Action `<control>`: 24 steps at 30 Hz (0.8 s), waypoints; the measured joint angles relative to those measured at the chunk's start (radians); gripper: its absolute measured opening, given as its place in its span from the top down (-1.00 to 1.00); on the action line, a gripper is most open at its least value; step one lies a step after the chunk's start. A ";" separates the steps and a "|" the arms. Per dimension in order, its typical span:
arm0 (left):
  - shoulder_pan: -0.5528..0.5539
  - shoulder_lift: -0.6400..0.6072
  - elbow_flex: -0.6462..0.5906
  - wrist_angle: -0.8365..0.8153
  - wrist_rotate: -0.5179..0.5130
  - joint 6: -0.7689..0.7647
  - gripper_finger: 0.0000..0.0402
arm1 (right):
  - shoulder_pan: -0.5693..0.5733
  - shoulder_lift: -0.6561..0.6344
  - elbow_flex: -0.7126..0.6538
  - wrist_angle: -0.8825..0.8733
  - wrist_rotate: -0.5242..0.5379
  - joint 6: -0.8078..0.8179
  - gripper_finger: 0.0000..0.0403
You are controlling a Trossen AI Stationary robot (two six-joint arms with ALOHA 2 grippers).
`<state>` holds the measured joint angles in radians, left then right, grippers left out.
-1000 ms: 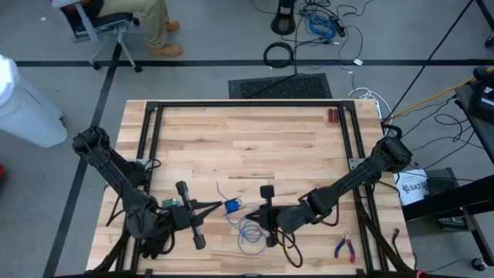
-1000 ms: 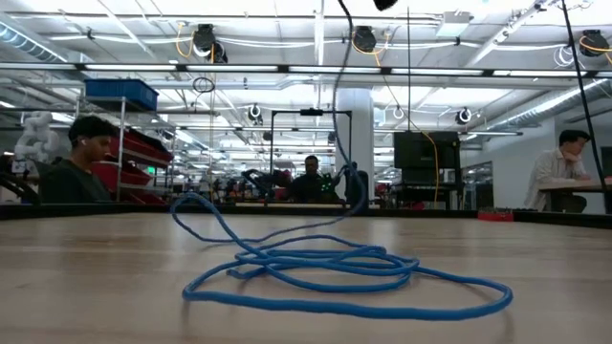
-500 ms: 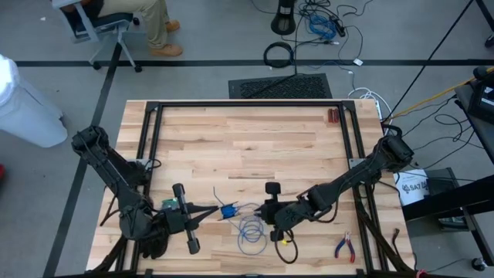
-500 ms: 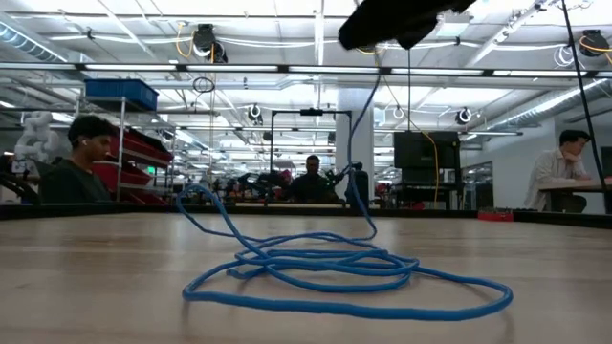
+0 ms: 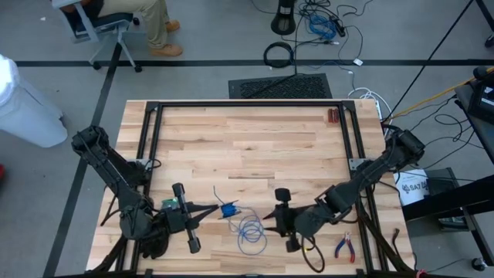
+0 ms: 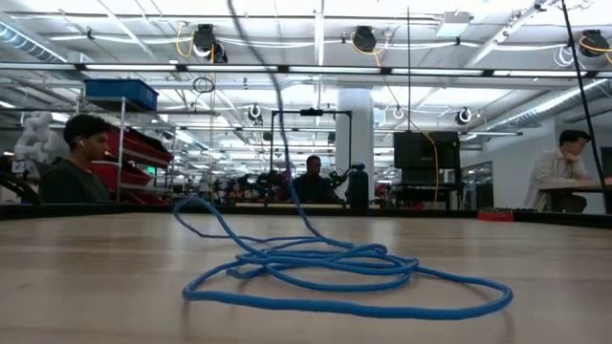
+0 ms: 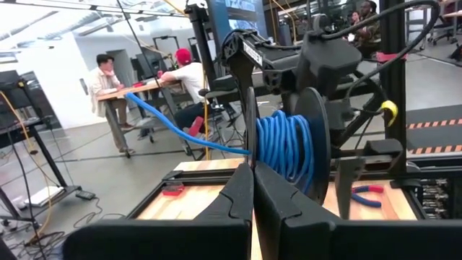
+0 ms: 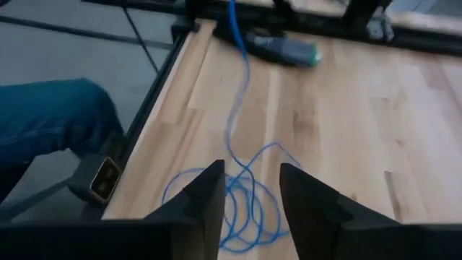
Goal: Coil cords
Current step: Uncoil the blue wire from the spool
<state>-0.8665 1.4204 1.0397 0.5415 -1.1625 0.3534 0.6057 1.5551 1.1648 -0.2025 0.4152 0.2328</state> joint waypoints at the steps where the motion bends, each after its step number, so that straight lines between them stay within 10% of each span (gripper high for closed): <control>1: 0.000 0.000 0.000 0.000 0.000 0.000 0.99 | 0.002 0.000 0.000 0.020 0.022 -0.008 0.37; 24: 0.010 0.000 0.000 -0.004 0.000 -0.006 0.99 | -0.008 0.130 0.000 0.548 0.068 -0.235 0.24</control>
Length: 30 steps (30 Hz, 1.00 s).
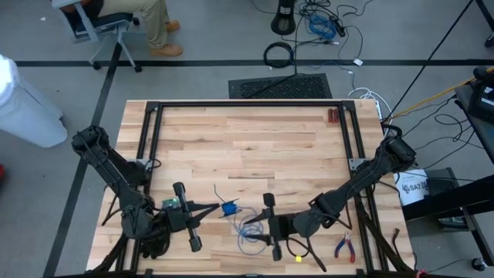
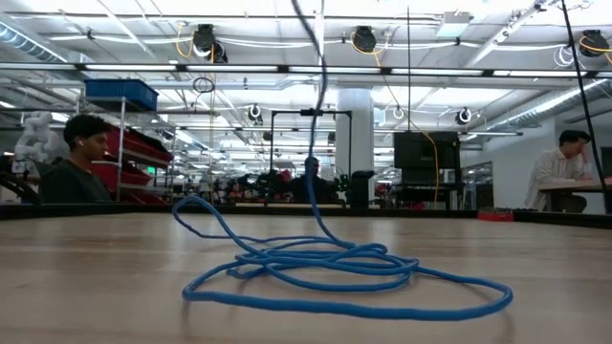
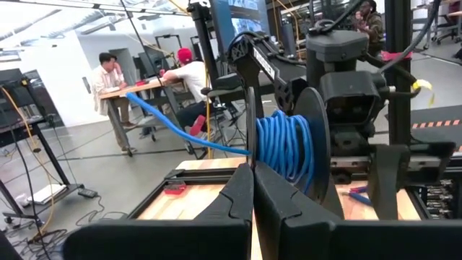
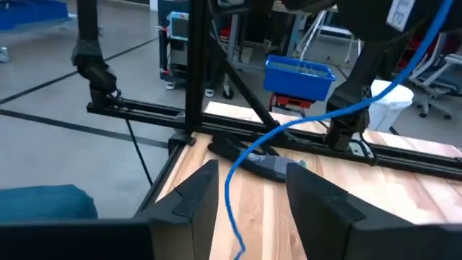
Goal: Coil cords
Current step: Uncoil the blue wire from the spool
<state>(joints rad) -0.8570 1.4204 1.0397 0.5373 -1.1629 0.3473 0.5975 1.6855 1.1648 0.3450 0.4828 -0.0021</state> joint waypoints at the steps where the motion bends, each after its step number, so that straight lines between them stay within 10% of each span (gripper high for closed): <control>1: 0.000 0.000 0.000 0.000 0.000 0.000 0.99 | -0.003 0.000 0.000 0.000 0.000 0.007 0.22; 20: 0.011 0.000 0.000 -0.004 0.000 0.000 0.99 | -0.050 0.070 0.000 0.070 -0.097 0.046 0.17; 30: 0.011 0.000 0.000 -0.004 0.001 -0.001 0.99 | -0.057 0.080 0.000 0.077 -0.097 0.033 0.78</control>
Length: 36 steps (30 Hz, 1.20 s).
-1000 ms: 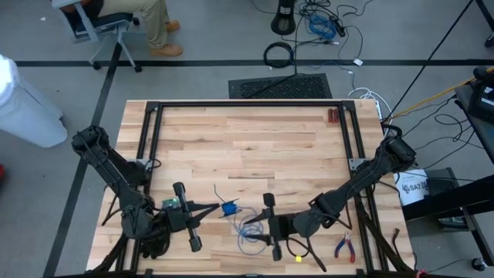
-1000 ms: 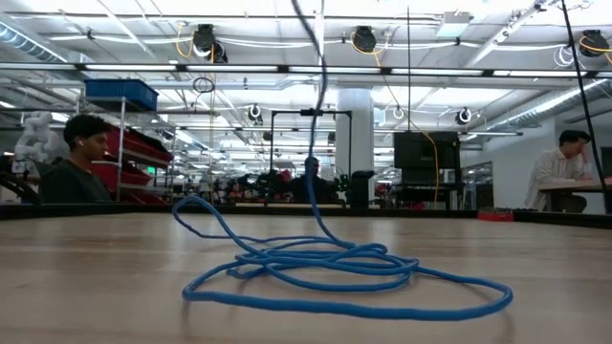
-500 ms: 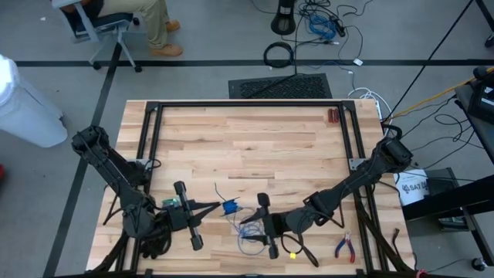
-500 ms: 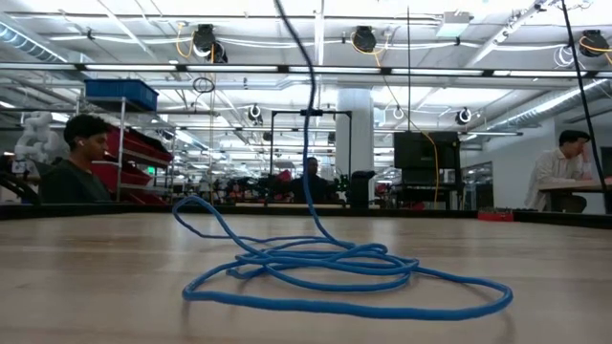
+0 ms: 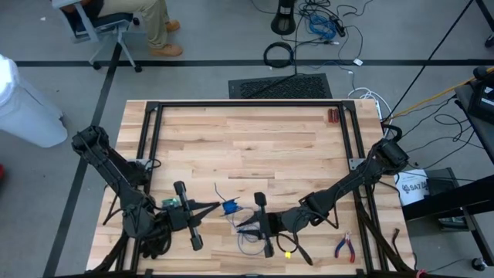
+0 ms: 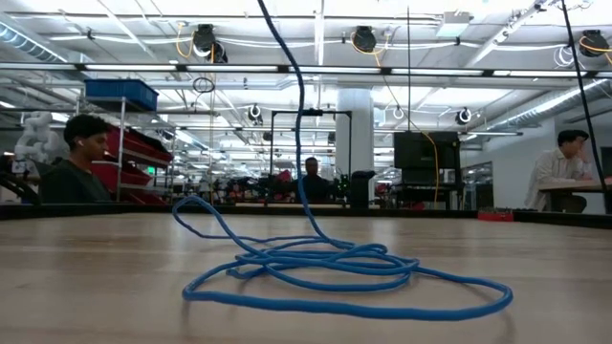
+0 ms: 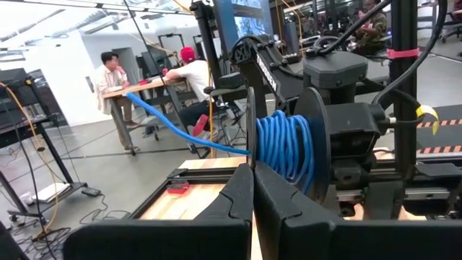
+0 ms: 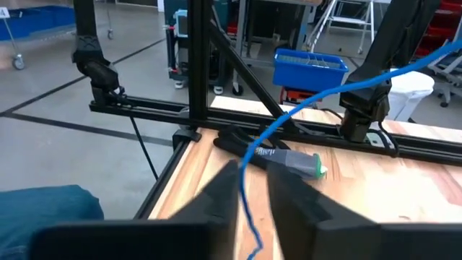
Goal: Coil cords
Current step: Uncoil the blue wire from the spool
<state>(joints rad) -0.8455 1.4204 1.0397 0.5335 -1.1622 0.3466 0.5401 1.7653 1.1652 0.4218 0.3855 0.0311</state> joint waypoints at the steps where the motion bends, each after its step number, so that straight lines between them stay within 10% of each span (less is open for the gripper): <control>1: 0.000 0.000 0.000 0.000 0.000 0.000 0.99 | 0.000 0.000 0.000 0.001 0.000 -0.007 0.87; 18: -0.050 0.000 0.000 -0.014 0.033 0.168 0.99 | 0.065 -0.187 0.000 -0.292 0.273 0.079 1.00; 36: -0.033 0.004 0.000 -0.156 -0.111 0.211 0.99 | 0.174 -0.226 0.000 -0.019 0.259 -0.133 1.00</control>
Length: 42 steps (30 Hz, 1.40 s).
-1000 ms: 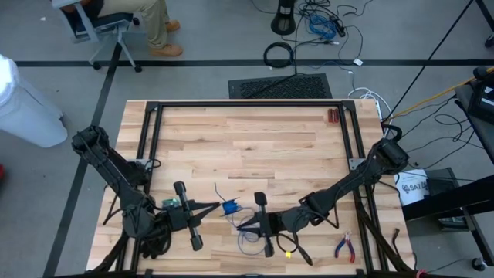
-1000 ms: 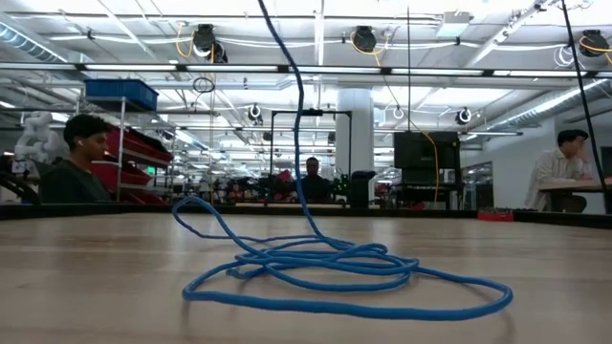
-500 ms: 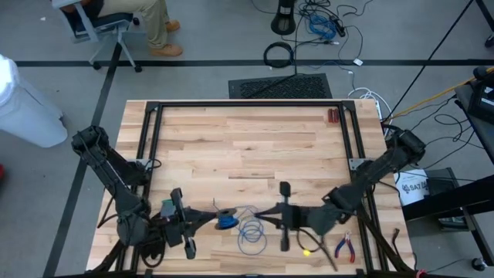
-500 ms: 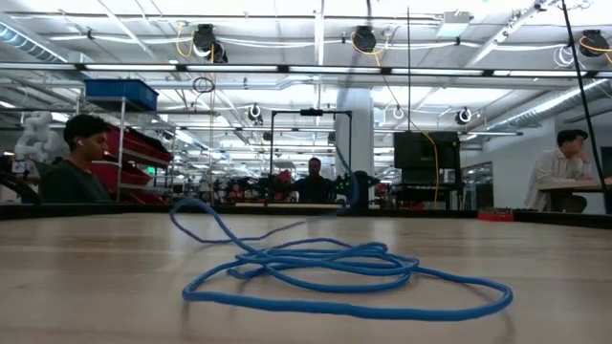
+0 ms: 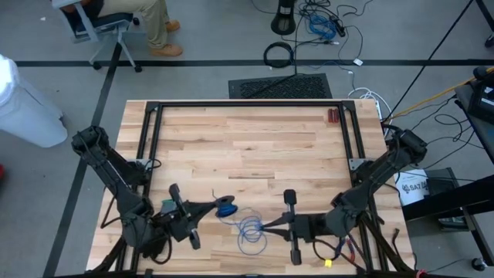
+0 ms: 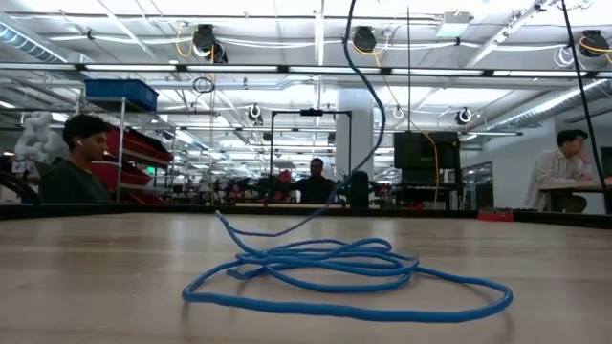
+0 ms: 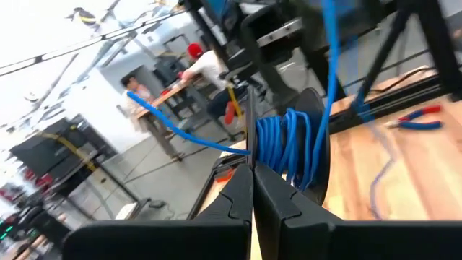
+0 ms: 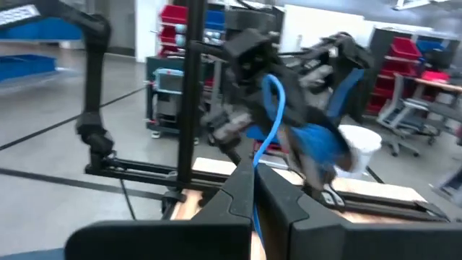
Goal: Coil cords
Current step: Uncoil the blue wire from the spool
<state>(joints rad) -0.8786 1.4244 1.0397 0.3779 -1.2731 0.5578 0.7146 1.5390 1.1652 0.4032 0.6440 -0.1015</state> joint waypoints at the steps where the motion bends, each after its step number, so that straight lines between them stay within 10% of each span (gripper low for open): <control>1: 0.008 0.005 0.000 0.009 -0.003 -0.001 0.99 | -0.003 0.010 0.000 0.011 -0.015 -0.010 1.00; 13: 0.052 0.046 0.000 0.108 -0.003 -0.002 0.99 | -0.087 0.128 0.000 0.063 -0.131 -0.012 1.00; 42: -0.075 0.046 0.071 0.189 0.009 0.027 0.99 | -0.167 0.134 0.000 -0.444 -0.091 0.212 1.00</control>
<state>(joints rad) -0.9531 1.4700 1.1107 0.5664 -1.2636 0.5847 0.5480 1.6734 1.1648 -0.0409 0.5533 0.1106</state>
